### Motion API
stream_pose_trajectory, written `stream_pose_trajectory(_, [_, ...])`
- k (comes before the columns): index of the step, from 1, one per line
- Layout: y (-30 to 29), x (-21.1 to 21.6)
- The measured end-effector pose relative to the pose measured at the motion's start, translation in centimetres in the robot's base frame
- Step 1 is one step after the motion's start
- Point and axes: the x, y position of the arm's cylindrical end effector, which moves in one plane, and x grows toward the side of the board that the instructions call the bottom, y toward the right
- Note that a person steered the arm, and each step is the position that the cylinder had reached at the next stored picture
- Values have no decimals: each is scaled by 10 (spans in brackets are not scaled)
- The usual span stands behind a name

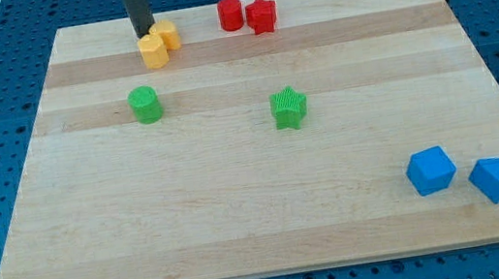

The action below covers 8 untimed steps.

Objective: Slide the yellow heart to the bottom center

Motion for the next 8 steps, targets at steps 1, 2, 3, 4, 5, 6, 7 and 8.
stream_pose_trajectory(1, [12,-1])
stream_pose_trajectory(2, [17,-4])
stream_pose_trajectory(3, [29,-4])
stream_pose_trajectory(4, [51,-4])
stream_pose_trajectory(5, [65,0])
stream_pose_trajectory(6, [72,20])
stream_pose_trajectory(7, [75,49])
stream_pose_trajectory(8, [82,76])
